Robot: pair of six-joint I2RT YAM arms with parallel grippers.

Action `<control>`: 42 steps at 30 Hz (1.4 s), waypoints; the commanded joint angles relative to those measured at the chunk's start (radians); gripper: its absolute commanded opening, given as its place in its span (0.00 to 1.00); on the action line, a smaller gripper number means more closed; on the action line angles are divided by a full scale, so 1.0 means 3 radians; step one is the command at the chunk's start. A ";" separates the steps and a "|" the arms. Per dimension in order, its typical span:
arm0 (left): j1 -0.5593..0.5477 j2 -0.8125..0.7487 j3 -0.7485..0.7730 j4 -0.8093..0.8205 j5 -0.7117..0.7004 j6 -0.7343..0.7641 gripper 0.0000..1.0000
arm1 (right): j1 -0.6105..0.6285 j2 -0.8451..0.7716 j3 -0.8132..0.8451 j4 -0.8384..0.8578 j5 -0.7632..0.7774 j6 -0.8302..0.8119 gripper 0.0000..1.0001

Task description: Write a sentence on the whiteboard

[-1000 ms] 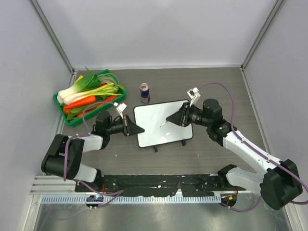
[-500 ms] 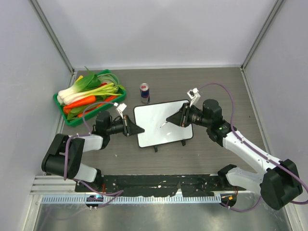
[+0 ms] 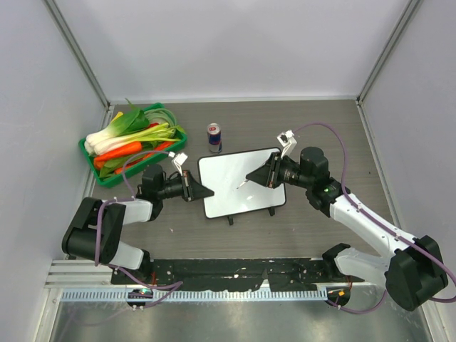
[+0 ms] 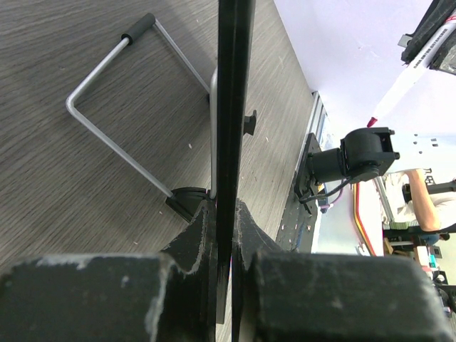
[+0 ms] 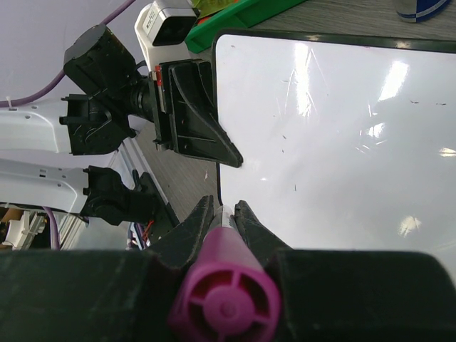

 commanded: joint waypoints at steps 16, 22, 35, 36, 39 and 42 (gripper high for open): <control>0.0010 0.0120 0.0033 -0.0054 -0.0205 0.0096 0.00 | -0.0003 -0.0212 -0.0071 0.0104 0.0185 -0.0090 0.01; 0.0010 0.0130 0.0038 -0.0059 -0.0200 0.0096 0.00 | 0.0002 -0.0222 -0.0071 0.0120 0.0282 -0.0151 0.01; 0.0005 0.0165 0.0048 -0.0059 -0.0190 0.0085 0.00 | 0.0441 0.0049 0.0098 0.0115 0.0665 -0.0228 0.01; 0.0010 0.0155 0.0048 -0.0059 -0.0190 0.0085 0.00 | 0.0477 0.0080 0.0134 0.0105 0.0752 -0.0238 0.01; 0.0010 0.0176 0.0053 -0.0069 -0.0180 0.0085 0.00 | 0.0676 0.0121 0.0195 0.0099 0.0936 -0.0299 0.01; 0.0010 0.0160 0.0053 -0.0090 -0.0185 0.0090 0.00 | 0.0799 0.0172 0.0256 0.0125 0.1069 -0.0325 0.01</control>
